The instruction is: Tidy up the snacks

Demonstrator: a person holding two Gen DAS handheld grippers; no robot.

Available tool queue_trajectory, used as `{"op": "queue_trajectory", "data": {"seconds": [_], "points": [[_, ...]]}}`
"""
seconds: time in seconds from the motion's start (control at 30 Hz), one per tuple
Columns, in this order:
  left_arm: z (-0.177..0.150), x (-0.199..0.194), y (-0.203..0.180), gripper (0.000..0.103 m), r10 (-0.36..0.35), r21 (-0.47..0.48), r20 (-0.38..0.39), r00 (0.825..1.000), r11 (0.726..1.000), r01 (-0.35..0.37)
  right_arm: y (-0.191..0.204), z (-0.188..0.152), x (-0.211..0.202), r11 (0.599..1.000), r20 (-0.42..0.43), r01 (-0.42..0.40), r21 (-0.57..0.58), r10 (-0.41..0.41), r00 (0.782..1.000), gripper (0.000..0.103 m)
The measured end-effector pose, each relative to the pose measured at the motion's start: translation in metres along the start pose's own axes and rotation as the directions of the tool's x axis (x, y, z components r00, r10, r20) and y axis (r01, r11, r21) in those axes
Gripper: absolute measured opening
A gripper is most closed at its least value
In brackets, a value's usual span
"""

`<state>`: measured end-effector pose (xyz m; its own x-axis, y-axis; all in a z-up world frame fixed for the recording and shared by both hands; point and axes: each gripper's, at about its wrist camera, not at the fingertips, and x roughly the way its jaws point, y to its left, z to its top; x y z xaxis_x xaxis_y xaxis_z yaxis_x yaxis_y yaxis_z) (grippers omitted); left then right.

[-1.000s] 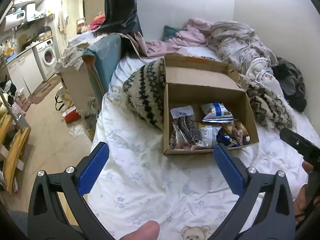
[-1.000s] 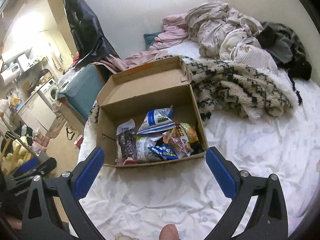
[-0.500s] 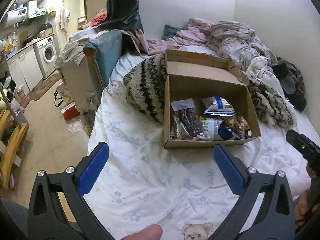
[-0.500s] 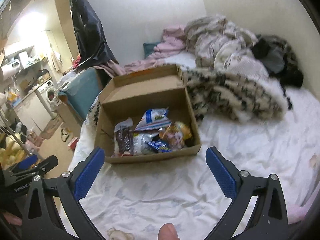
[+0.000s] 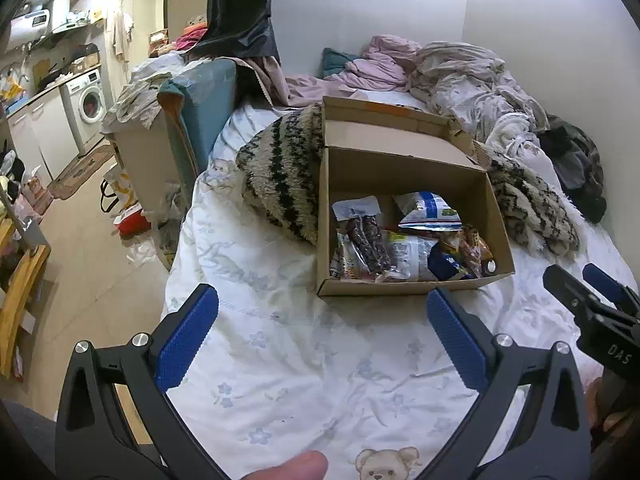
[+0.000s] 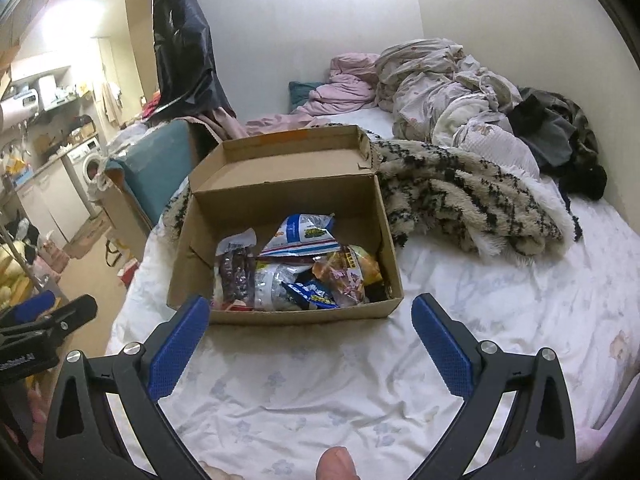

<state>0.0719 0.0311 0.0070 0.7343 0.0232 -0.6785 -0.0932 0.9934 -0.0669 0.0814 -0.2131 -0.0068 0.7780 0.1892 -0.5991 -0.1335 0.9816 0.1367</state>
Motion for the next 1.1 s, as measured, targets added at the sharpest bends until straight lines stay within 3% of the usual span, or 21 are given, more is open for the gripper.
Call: {"op": "queue_trajectory", "data": {"seconds": [1.1], "points": [[-0.005, 0.0009, -0.0032, 0.103, 0.017, 0.009, 0.007, 1.0, 1.0, -0.017, -0.0032, 0.0017, -0.0006, 0.999, -0.007, -0.006, 0.036, 0.007, 1.0, 0.103]]}}
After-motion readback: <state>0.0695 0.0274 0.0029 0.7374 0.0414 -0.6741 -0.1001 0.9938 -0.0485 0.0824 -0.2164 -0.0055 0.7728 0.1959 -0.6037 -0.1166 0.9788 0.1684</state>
